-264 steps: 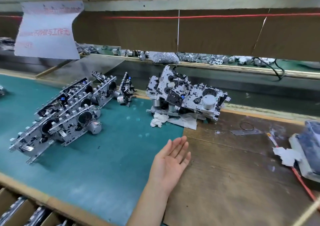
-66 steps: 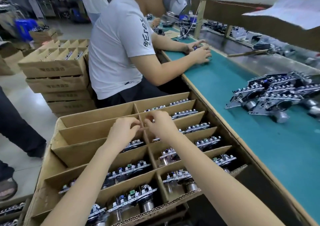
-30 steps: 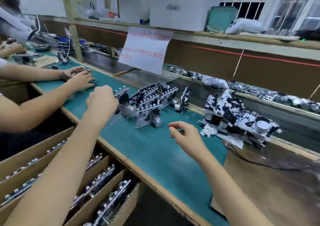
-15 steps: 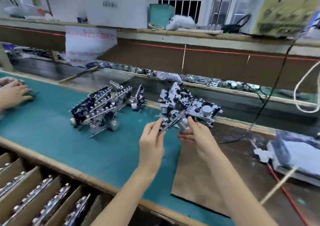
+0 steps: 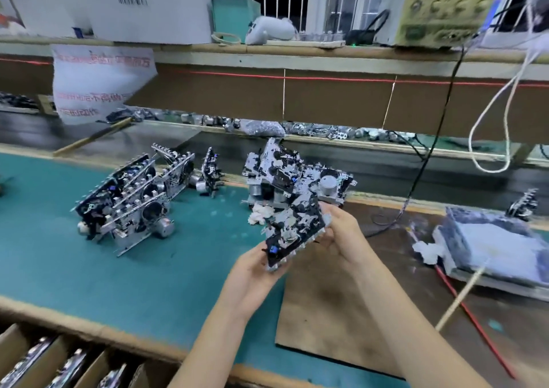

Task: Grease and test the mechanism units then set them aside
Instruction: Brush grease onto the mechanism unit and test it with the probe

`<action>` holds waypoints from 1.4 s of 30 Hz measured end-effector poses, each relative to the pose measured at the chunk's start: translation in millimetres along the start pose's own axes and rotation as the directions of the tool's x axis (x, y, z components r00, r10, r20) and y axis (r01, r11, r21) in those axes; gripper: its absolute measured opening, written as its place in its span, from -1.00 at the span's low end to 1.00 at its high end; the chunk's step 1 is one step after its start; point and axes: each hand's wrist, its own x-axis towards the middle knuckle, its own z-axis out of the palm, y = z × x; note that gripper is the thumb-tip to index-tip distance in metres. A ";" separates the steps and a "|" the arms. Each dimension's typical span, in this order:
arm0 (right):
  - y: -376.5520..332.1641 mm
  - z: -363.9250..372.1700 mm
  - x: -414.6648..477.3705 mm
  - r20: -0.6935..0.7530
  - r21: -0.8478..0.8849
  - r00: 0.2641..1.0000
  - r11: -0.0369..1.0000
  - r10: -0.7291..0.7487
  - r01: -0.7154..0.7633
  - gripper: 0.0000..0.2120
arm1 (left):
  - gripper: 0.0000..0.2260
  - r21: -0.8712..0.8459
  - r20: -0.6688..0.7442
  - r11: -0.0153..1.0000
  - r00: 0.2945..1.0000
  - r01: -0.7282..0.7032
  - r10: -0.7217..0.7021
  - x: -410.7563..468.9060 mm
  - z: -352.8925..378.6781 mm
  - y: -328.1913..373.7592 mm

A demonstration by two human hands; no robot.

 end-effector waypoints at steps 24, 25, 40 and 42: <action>52.0 13.8 14.1 0.224 -0.966 0.974 -0.131 0.019 0.224 -0.71 | -0.68 0.115 -0.018 0.991 0.997 -0.072 0.075 -3.3 -20.5 -0.7; 49.3 14.3 13.7 0.213 -0.972 0.977 -0.099 0.035 0.215 -0.70 | -0.68 0.104 -0.019 0.992 0.997 -0.075 0.078 -3.4 -20.9 -0.8; -20.7 -37.6 -18.9 0.071 -0.748 0.987 0.647 -0.146 0.150 -0.64 | -0.71 0.092 -0.027 0.990 0.994 -0.107 0.110 -2.5 -21.8 1.4; -23.3 -38.6 -24.3 0.101 -0.715 0.981 0.674 -0.166 0.187 -0.62 | -0.72 0.089 -0.032 0.990 0.993 -0.106 0.109 -2.5 -20.9 1.2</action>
